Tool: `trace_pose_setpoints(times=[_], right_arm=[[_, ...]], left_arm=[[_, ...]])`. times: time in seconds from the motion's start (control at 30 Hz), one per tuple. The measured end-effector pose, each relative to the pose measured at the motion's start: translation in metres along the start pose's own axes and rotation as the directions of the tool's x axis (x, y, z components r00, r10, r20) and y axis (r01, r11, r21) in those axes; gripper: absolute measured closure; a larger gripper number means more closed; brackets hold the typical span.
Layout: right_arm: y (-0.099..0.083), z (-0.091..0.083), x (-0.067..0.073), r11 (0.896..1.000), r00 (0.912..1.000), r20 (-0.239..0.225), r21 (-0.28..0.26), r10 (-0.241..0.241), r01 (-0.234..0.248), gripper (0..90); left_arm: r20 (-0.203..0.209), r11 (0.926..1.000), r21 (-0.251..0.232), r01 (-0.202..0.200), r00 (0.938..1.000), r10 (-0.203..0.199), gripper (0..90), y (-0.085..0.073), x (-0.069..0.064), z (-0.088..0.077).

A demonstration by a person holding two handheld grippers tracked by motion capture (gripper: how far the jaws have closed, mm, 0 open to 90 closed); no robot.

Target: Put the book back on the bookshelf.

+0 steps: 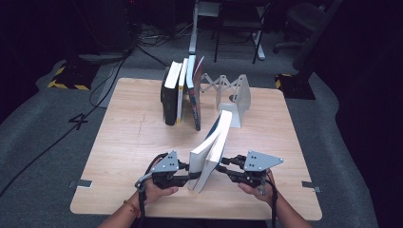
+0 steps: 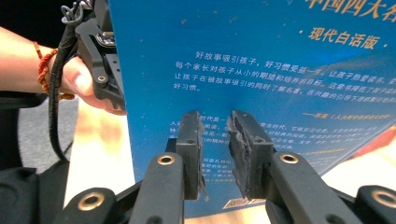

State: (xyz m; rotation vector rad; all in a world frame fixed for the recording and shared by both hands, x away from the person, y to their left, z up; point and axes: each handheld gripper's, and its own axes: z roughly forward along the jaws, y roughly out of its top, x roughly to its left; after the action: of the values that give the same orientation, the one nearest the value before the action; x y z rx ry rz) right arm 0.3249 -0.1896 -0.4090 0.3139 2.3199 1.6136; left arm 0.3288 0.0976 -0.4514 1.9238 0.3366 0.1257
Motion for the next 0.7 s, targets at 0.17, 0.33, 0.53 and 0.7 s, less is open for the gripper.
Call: trace_pose_setpoints(times=[0.17,0.33,0.53,0.7], right_arm=[[0.003,-0.008,-0.003,1.0,0.9989,0.046,0.01,-0.011,0.01,73.8],[0.002,-0.009,-0.003,1.0,0.9971,0.077,0.016,-0.003,0.002,73.8],[0.001,-0.007,0.001,1.0,0.9949,0.1,0.016,0.005,-0.007,69.7],[-0.002,-0.004,0.002,1.0,0.9957,0.092,0.019,0.009,-0.011,69.0]], left_arm=[[0.015,0.9998,0.012,-0.017,0.9998,0.017,69.3,0.007,0.004,0.014],[0.003,0.9995,0.018,-0.027,0.9996,0.027,68.9,0.008,0.007,0.015],[-0.071,0.998,0.037,-0.051,0.9961,0.053,62.7,0.007,-0.004,0.011],[-0.119,0.9921,0.084,-0.093,0.9876,0.103,59.4,0.006,-0.015,0.004]])
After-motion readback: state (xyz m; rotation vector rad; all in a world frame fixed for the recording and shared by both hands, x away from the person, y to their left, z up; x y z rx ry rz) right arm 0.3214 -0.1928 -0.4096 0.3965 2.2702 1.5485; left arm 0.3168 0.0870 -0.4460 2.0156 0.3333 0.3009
